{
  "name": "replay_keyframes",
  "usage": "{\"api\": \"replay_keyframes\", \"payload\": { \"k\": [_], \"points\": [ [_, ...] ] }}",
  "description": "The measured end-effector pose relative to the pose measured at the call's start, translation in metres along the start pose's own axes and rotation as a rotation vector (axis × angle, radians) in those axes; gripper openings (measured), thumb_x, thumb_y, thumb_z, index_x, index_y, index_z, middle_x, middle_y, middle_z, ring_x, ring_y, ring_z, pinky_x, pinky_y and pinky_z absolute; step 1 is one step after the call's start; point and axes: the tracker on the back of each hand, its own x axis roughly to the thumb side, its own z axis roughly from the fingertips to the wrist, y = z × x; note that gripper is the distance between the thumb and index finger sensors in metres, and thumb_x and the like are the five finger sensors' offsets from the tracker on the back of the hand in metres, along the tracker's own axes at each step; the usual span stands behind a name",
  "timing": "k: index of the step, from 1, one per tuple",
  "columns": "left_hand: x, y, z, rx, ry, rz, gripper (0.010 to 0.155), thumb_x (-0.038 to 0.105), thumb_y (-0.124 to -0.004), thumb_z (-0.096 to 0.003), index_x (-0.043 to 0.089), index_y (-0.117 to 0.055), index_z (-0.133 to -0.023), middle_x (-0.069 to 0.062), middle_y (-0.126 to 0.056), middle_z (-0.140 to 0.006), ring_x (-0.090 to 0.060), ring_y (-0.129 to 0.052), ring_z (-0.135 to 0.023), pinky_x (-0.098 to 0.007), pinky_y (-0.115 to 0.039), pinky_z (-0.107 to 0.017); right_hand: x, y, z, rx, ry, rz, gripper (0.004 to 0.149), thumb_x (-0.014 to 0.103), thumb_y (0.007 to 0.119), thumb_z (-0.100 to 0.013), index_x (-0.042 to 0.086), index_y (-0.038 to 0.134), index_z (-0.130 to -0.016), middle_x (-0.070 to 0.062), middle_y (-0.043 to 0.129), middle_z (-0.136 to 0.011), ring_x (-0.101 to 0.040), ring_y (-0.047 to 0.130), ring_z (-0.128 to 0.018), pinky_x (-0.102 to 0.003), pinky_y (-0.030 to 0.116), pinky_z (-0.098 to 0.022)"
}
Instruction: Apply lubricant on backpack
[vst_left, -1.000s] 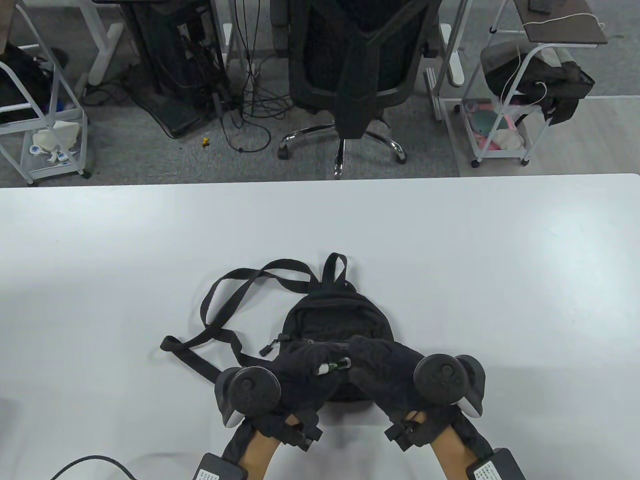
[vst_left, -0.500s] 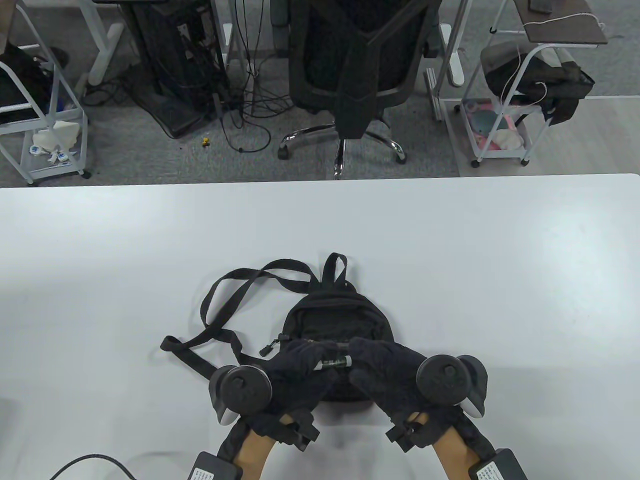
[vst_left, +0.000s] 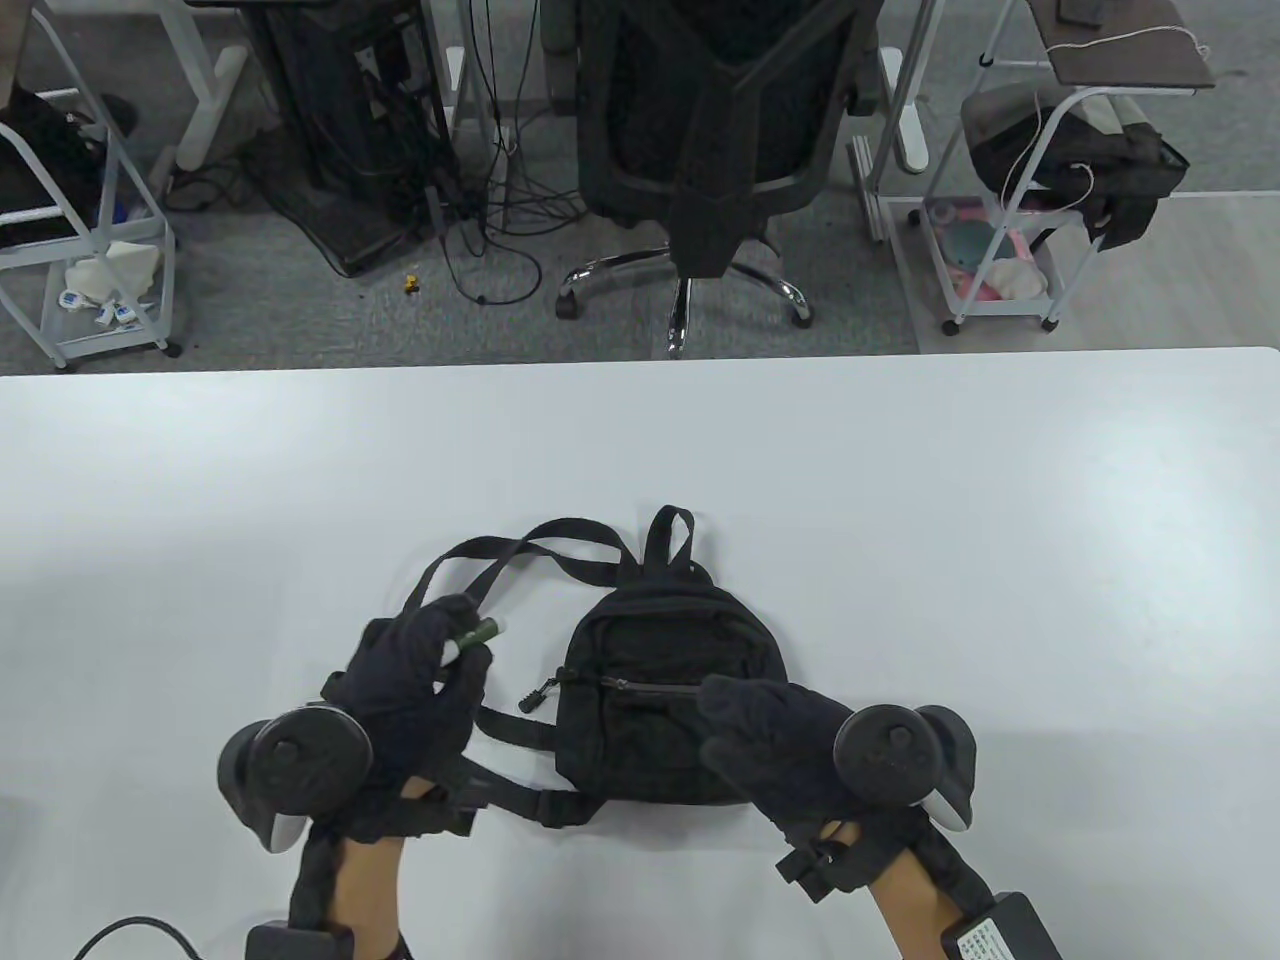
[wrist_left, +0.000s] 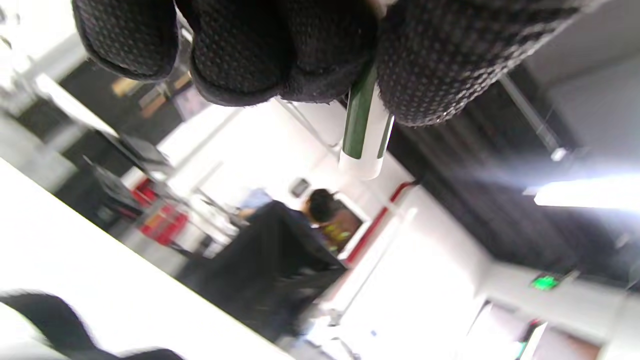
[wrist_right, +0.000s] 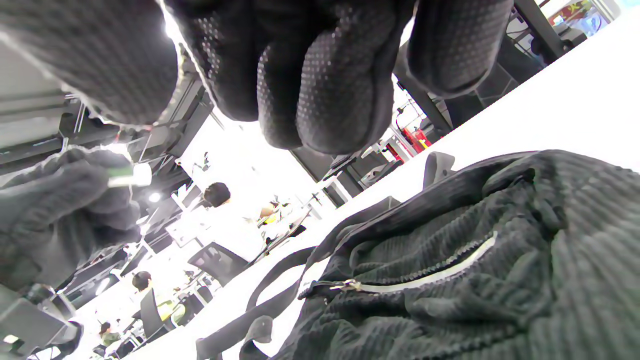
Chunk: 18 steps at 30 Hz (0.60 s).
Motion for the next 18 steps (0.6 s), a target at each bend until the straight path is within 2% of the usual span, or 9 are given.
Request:
{"api": "replay_keyframes", "payload": {
  "k": [3,7,9,13,18],
  "points": [
    [-0.031,0.017,-0.003,-0.044,0.082,-0.102,0.053,0.038,-0.092,-0.0447,0.016,-0.08,-0.092,-0.004,-0.094,-0.068,-0.039,-0.093,-0.062,-0.069,-0.076,-0.058,0.0,0.002,-0.001,0.009,0.005,-0.004,0.056,0.059,0.086,-0.046,0.031,0.079,-0.095,0.002,0.09,-0.088,-0.02,0.103,-0.066,-0.052,0.076,-0.062],
    [-0.079,0.025,0.0,-0.127,0.219,-0.234,0.053,0.038,-0.097,-0.0421,0.015,-0.085,-0.088,-0.005,-0.097,-0.066,-0.039,-0.095,-0.06,-0.068,-0.078,-0.057,-0.001,0.004,-0.003,0.026,0.01,0.013,0.057,0.059,0.086,-0.046,0.032,0.079,-0.095,0.002,0.09,-0.088,-0.02,0.103,-0.066,-0.052,0.076,-0.062],
    [-0.109,0.025,0.005,-0.215,0.313,-0.29,0.052,0.038,-0.098,-0.0419,0.015,-0.087,-0.088,-0.006,-0.097,-0.066,-0.039,-0.096,-0.059,-0.068,-0.078,-0.056,-0.001,0.004,-0.003,0.026,0.011,0.017,0.056,0.059,0.086,-0.046,0.032,0.079,-0.095,0.002,0.09,-0.088,-0.02,0.103,-0.066,-0.052,0.076,-0.062],
    [-0.155,0.024,0.019,-0.315,0.461,-0.354,0.052,0.038,-0.098,-0.041,0.014,-0.089,-0.086,-0.006,-0.099,-0.064,-0.039,-0.097,-0.058,-0.068,-0.079,-0.055,-0.003,0.005,-0.004,0.032,0.02,0.013,0.056,0.059,0.086,-0.046,0.031,0.079,-0.095,0.002,0.09,-0.088,-0.02,0.103,-0.066,-0.052,0.076,-0.062],
    [-0.189,0.013,0.039,-0.36,0.564,-0.326,0.053,0.04,-0.099,-0.0403,0.013,-0.09,-0.085,-0.005,-0.1,-0.064,-0.038,-0.098,-0.056,-0.068,-0.079,-0.055,-0.005,0.013,-0.005,0.07,0.028,0.034,0.056,0.058,0.086,-0.046,0.032,0.079,-0.095,0.002,0.09,-0.088,-0.02,0.103,-0.066,-0.053,0.075,-0.062]
  ]
}}
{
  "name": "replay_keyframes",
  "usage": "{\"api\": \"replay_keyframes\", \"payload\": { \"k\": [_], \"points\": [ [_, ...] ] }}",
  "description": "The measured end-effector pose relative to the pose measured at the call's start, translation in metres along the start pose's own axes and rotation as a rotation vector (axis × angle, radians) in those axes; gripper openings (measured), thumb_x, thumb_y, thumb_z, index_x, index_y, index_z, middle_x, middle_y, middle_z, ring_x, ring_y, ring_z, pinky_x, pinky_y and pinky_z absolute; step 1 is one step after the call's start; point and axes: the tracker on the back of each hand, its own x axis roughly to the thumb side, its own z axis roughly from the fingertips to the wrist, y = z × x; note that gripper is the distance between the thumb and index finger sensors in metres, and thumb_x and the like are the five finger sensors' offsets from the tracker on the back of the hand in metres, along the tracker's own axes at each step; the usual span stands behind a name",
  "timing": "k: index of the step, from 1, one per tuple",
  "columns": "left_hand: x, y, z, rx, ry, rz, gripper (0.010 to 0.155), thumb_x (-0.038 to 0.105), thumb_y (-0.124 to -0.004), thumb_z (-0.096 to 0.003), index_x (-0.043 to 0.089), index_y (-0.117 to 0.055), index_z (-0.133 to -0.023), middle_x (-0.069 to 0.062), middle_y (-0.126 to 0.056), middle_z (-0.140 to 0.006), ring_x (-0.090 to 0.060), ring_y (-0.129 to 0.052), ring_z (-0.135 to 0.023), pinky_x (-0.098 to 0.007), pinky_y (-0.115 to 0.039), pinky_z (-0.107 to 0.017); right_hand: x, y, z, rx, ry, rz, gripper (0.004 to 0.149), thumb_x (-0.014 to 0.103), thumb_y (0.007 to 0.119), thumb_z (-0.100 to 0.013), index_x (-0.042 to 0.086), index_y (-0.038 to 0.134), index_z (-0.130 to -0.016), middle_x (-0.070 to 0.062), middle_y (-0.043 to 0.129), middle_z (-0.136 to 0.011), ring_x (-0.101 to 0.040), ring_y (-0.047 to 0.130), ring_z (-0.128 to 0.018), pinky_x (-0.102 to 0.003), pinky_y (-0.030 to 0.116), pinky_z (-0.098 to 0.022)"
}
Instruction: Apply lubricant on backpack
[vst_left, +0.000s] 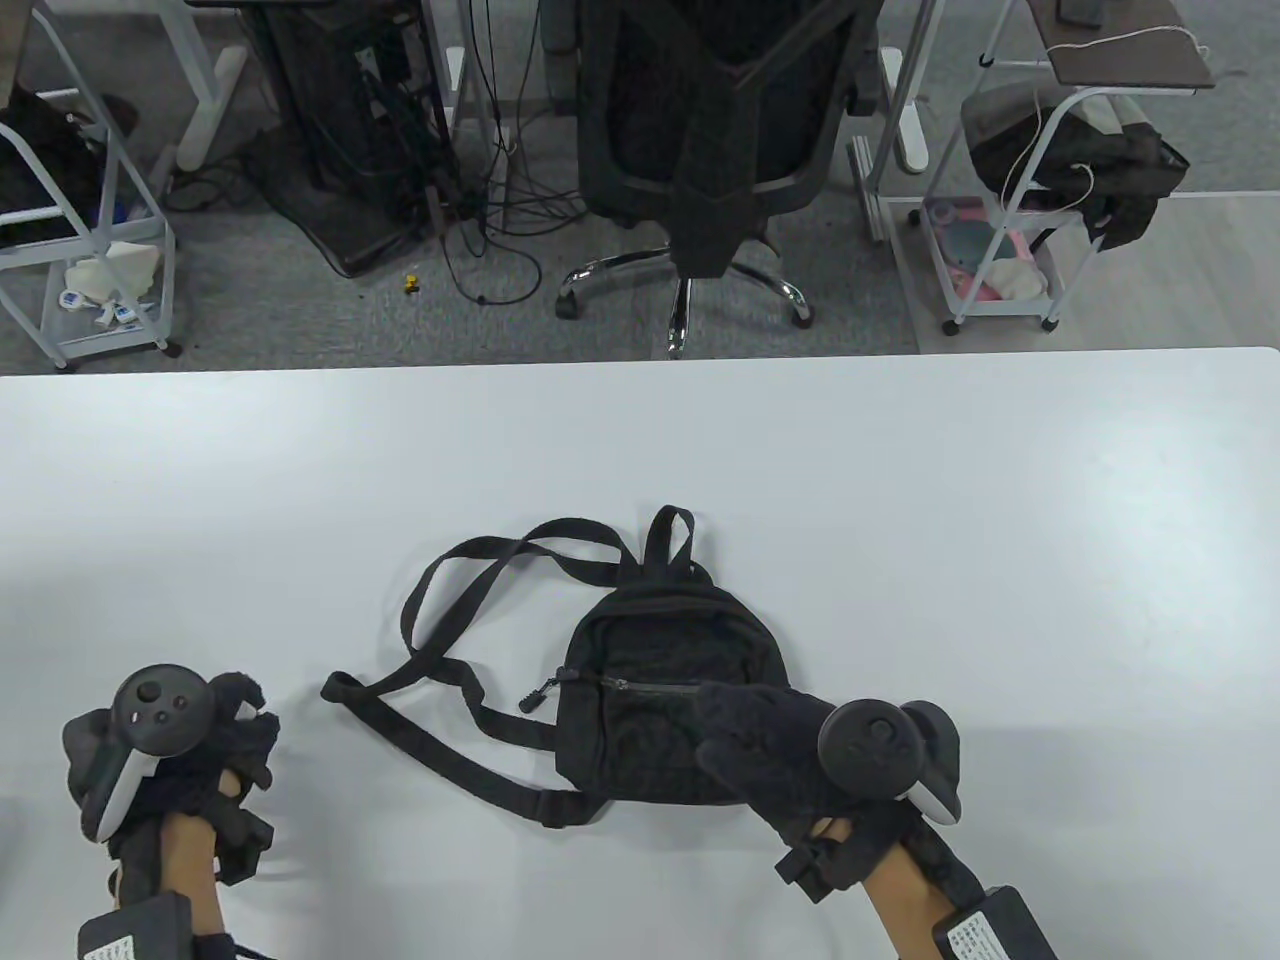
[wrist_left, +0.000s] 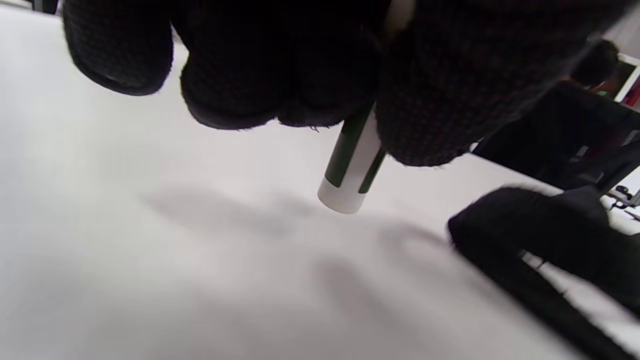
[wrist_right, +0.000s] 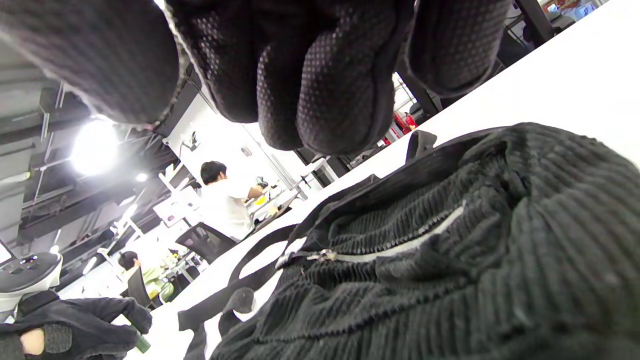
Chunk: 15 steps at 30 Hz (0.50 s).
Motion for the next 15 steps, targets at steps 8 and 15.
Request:
{"api": "replay_keyframes", "payload": {
  "k": [8,15],
  "points": [
    [-0.016,-0.013,0.0,0.044,0.069,0.059,0.054,0.042,-0.103,-0.0373,0.014,-0.091,-0.083,-0.003,-0.1,-0.063,-0.036,-0.099,-0.056,-0.067,-0.079,-0.057,0.0,0.003,0.001,0.014,-0.002,0.026,0.056,0.058,0.086,-0.046,0.032,0.079,-0.095,0.002,0.09,-0.088,-0.02,0.103,-0.066,-0.053,0.075,-0.062],
    [-0.027,-0.011,0.004,0.058,0.105,0.105,0.063,0.048,-0.104,-0.034,0.015,-0.089,-0.086,-0.003,-0.099,-0.068,-0.036,-0.099,-0.059,-0.068,-0.077,-0.058,0.0,0.003,0.001,0.019,-0.003,0.032,0.056,0.058,0.086,-0.046,0.032,0.079,-0.094,0.002,0.09,-0.088,-0.02,0.103,-0.066,-0.053,0.075,-0.062]
  ]
}}
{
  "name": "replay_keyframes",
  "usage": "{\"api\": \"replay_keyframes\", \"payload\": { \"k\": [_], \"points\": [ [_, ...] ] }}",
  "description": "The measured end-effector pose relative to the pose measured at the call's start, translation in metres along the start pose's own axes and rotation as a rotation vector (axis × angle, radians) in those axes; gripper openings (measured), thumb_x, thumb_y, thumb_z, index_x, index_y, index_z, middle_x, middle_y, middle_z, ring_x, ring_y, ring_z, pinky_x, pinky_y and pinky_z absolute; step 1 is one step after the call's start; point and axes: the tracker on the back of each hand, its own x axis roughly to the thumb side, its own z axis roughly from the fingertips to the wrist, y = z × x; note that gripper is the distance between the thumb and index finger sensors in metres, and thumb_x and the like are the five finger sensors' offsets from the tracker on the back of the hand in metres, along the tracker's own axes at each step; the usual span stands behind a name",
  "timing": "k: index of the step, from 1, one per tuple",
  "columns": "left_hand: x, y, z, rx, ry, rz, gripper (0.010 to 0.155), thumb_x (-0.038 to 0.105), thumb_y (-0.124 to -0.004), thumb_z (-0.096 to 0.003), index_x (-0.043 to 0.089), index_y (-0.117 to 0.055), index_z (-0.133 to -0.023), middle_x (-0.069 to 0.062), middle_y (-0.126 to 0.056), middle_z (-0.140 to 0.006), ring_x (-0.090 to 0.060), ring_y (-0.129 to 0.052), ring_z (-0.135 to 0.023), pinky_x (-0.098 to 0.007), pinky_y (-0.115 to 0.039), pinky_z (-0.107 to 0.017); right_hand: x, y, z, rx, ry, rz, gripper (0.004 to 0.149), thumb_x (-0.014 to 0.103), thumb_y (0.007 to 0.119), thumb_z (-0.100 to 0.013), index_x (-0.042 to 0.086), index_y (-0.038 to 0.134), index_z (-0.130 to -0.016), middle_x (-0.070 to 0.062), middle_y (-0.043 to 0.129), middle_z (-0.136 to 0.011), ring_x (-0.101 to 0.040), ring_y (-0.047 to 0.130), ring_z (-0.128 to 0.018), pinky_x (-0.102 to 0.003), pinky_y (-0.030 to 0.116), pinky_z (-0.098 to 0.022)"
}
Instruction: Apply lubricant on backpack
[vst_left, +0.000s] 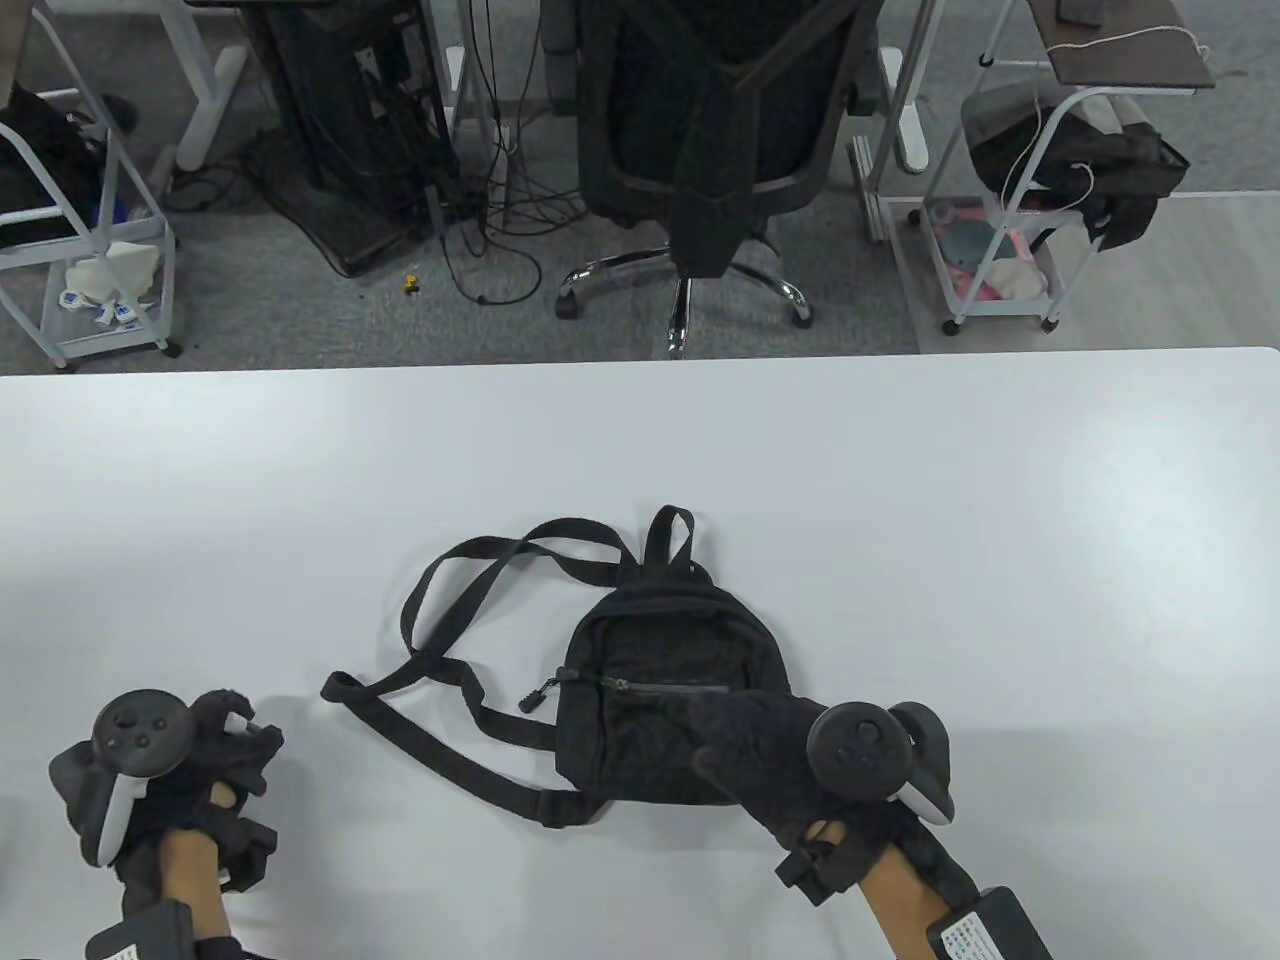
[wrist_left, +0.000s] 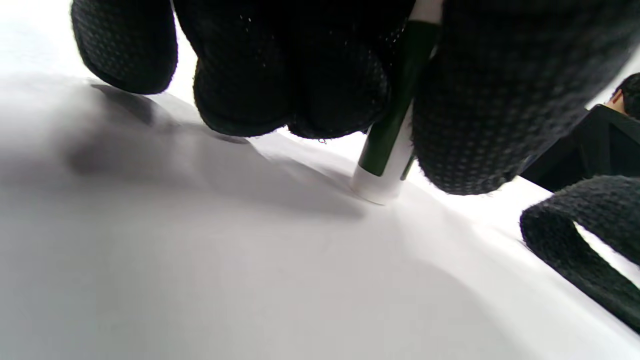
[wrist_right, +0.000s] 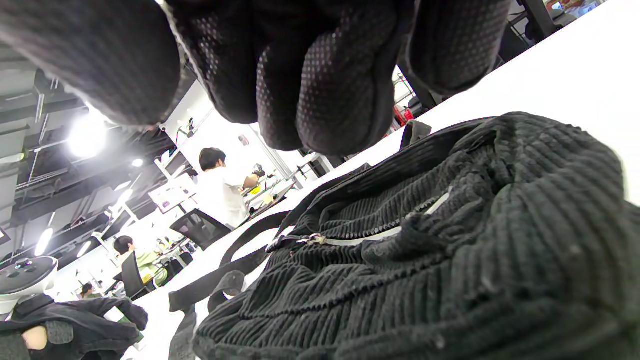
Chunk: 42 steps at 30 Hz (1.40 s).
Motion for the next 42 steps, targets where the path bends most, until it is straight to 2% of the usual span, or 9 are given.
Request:
{"api": "replay_keyframes", "payload": {
  "k": [6,21,26,29,32,36,42],
  "points": [
    [-0.006,0.002,0.0,0.007,-0.016,0.045,0.064,0.048,-0.104,-0.0348,0.016,-0.088,-0.088,-0.003,-0.098,-0.071,-0.037,-0.098,-0.061,-0.069,-0.076,-0.059,0.0,0.0,0.0,-0.002,-0.002,0.003,0.055,0.058,0.086,-0.046,0.032,0.079,-0.094,0.002,0.09,-0.088,-0.02,0.103,-0.066,-0.053,0.075,-0.063],
    [-0.002,0.005,0.0,0.042,-0.038,0.016,0.066,0.049,-0.104,-0.0337,0.016,-0.088,-0.088,-0.003,-0.098,-0.071,-0.037,-0.098,-0.062,-0.069,-0.076,-0.059,0.0,0.0,0.0,-0.001,0.0,0.012,0.055,0.058,0.086,-0.046,0.032,0.079,-0.094,0.002,0.09,-0.088,-0.02,0.103,-0.066,-0.053,0.075,-0.062],
    [0.003,0.016,0.004,0.028,-0.074,0.028,0.074,0.052,-0.103,-0.0337,0.016,-0.083,-0.095,-0.008,-0.092,-0.085,-0.042,-0.095,-0.07,-0.071,-0.073,-0.06,-0.001,-0.001,0.0,-0.007,0.001,0.008,0.056,0.058,0.086,-0.046,0.032,0.079,-0.094,0.002,0.09,-0.088,-0.02,0.103,-0.066,-0.053,0.075,-0.062],
    [0.006,0.026,0.01,0.073,-0.098,0.038,0.077,0.054,-0.103,-0.0339,0.016,-0.081,-0.097,-0.011,-0.089,-0.091,-0.044,-0.094,-0.073,-0.072,-0.073,-0.061,-0.001,-0.002,0.0,-0.01,0.003,0.007,0.056,0.058,0.086,-0.046,0.032,0.079,-0.095,0.002,0.09,-0.088,-0.02,0.103,-0.066,-0.053,0.075,-0.063],
    [0.01,0.04,0.018,0.139,-0.148,0.098,0.079,0.056,-0.101,-0.0347,0.015,-0.08,-0.099,-0.015,-0.082,-0.098,-0.046,-0.092,-0.077,-0.072,-0.072,-0.061,-0.001,-0.002,0.0,-0.013,0.003,0.005,0.055,0.058,0.086,-0.046,0.032,0.079,-0.095,0.002,0.09,-0.088,-0.02,0.103,-0.066,-0.053,0.075,-0.063],
    [0.023,0.059,0.034,0.242,-0.264,0.239,0.077,0.06,-0.09,-0.0412,0.014,-0.077,-0.101,-0.021,-0.074,-0.104,-0.051,-0.087,-0.081,-0.073,-0.07,-0.061,-0.002,-0.003,0.0,-0.018,0.004,-0.002,0.056,0.058,0.086,-0.046,0.032,0.079,-0.095,0.002,0.09,-0.088,-0.02,0.103,-0.066,-0.053,0.075,-0.063],
    [0.073,0.076,0.067,0.328,-0.586,0.529,0.078,0.06,-0.084,-0.0457,0.013,-0.07,-0.106,-0.026,-0.061,-0.109,-0.054,-0.081,-0.087,-0.073,-0.067,-0.064,-0.005,-0.008,0.001,-0.047,0.01,-0.013,0.056,0.058,0.086,-0.046,0.033,0.078,-0.096,0.003,0.088,-0.091,-0.02,0.101,-0.072,-0.054,0.073,-0.065]
  ]
}}
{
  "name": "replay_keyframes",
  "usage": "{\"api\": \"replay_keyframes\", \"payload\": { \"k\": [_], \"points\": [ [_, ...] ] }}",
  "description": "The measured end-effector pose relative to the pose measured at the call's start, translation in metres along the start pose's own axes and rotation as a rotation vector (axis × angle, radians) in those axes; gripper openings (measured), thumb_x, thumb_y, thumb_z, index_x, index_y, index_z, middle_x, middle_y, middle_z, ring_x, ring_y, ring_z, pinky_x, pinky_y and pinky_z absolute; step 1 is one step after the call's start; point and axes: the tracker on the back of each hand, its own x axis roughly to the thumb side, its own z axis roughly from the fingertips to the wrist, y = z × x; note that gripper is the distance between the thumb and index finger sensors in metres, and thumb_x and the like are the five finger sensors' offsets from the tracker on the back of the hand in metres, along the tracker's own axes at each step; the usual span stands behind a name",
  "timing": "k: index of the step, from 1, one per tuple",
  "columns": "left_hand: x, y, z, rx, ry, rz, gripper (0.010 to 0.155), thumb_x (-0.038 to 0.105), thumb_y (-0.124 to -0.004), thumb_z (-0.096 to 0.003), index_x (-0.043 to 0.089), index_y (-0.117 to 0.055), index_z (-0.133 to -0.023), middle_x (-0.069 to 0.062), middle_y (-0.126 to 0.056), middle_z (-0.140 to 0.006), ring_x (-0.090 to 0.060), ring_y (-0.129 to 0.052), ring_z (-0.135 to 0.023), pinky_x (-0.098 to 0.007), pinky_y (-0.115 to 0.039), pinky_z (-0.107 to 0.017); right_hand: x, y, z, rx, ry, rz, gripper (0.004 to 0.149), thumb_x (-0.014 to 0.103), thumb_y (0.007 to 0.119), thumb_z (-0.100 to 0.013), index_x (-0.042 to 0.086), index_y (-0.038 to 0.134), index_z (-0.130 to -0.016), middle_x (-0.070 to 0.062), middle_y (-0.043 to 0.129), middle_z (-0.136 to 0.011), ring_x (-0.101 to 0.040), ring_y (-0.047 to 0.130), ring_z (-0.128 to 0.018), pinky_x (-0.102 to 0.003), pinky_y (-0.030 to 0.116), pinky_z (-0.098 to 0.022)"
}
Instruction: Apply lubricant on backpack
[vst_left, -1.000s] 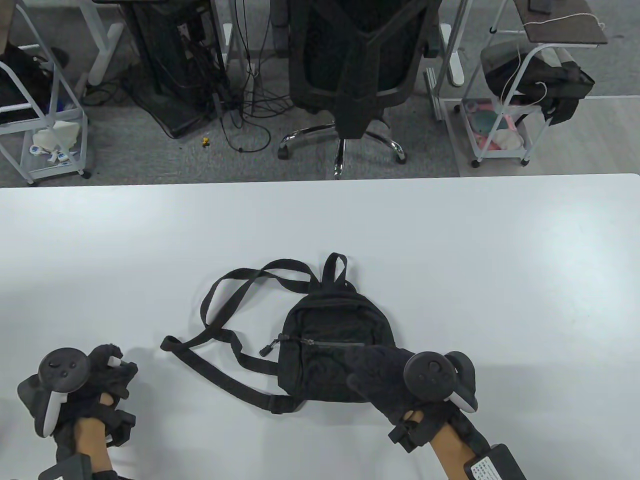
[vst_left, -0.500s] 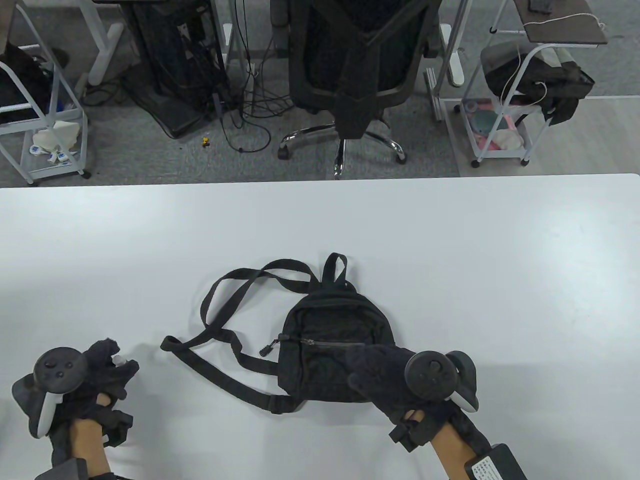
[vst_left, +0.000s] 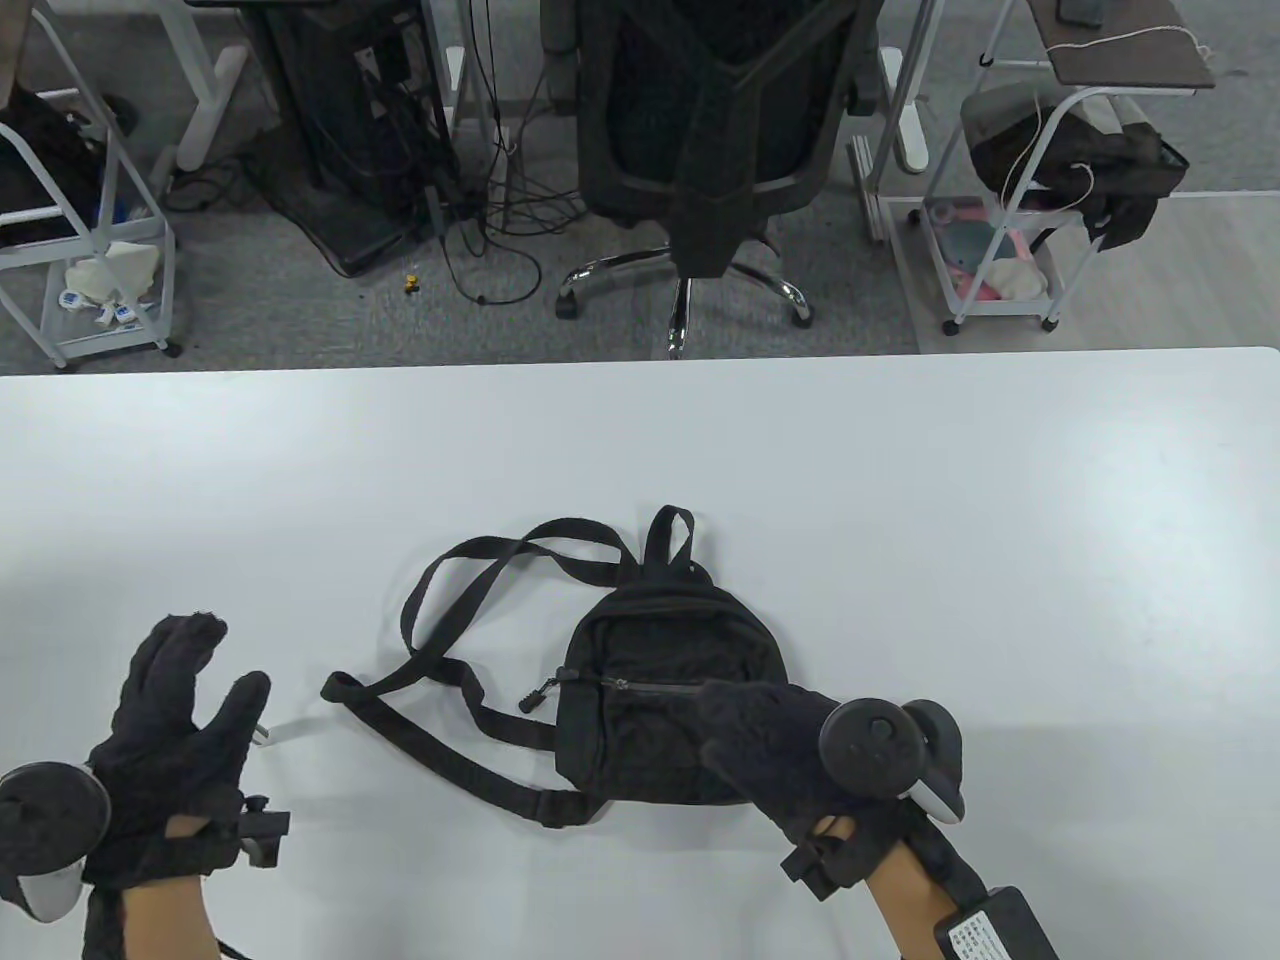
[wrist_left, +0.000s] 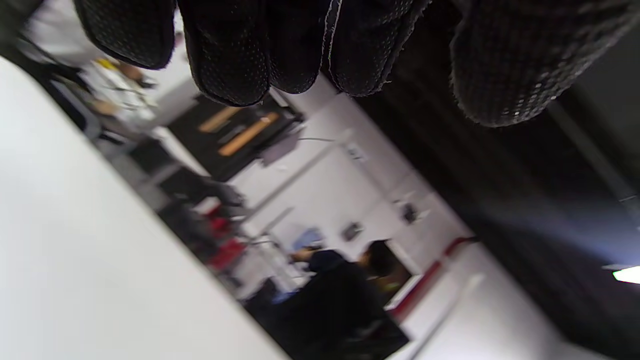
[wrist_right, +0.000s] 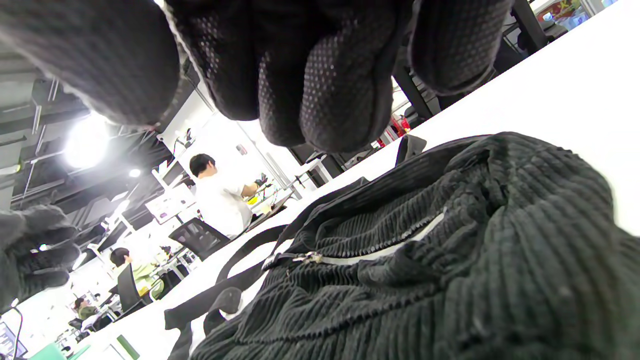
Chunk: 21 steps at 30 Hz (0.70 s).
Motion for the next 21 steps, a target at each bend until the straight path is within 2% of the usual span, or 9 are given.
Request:
{"api": "replay_keyframes", "payload": {
  "k": [5,12,16,20,21],
  "points": [
    [0.041,-0.038,0.0,-0.064,-0.143,0.248,0.077,0.059,-0.084,-0.0464,0.013,-0.069,-0.106,-0.025,-0.061,-0.11,-0.053,-0.082,-0.087,-0.072,-0.067,-0.065,-0.001,-0.007,0.001,-0.03,-0.001,-0.023,0.056,0.058,0.086,-0.046,0.034,0.078,-0.096,0.003,0.087,-0.091,-0.021,0.101,-0.073,-0.055,0.073,-0.065],
    [0.082,-0.098,-0.005,-0.235,-0.228,0.372,0.076,0.059,-0.083,-0.0471,0.014,-0.068,-0.106,-0.024,-0.06,-0.111,-0.054,-0.079,-0.092,-0.071,-0.066,-0.067,-0.005,-0.017,0.004,-0.07,0.001,-0.056,0.057,0.059,0.085,-0.046,0.035,0.077,-0.097,0.004,0.086,-0.094,-0.024,0.099,-0.078,-0.056,0.072,-0.066],
    [0.095,-0.125,0.002,-0.273,-0.253,0.471,0.075,0.059,-0.083,-0.0469,0.014,-0.069,-0.105,-0.023,-0.061,-0.111,-0.053,-0.078,-0.093,-0.071,-0.064,-0.068,-0.008,-0.018,0.004,-0.073,0.012,-0.061,0.057,0.059,0.085,-0.046,0.035,0.076,-0.097,0.004,0.084,-0.095,-0.028,0.097,-0.083,-0.056,0.071,-0.067],
    [0.092,-0.151,0.014,-0.341,-0.266,0.409,0.075,0.059,-0.083,-0.0469,0.014,-0.07,-0.105,-0.022,-0.062,-0.111,-0.053,-0.077,-0.093,-0.071,-0.064,-0.068,-0.009,-0.018,0.003,-0.067,0.015,-0.063,0.058,0.059,0.085,-0.046,0.035,0.075,-0.098,0.004,0.083,-0.096,-0.029,0.094,-0.087,-0.058,0.069,-0.068],
    [0.091,-0.155,0.016,-0.354,-0.263,0.393,0.075,0.058,-0.086,-0.0457,0.014,-0.071,-0.104,-0.022,-0.063,-0.11,-0.053,-0.078,-0.093,-0.071,-0.064,-0.068,-0.01,-0.018,0.002,-0.066,0.014,-0.064,0.058,0.059,0.085,-0.046,0.035,0.075,-0.098,0.004,0.083,-0.097,-0.029,0.094,-0.087,-0.058,0.069,-0.068]
  ]
}}
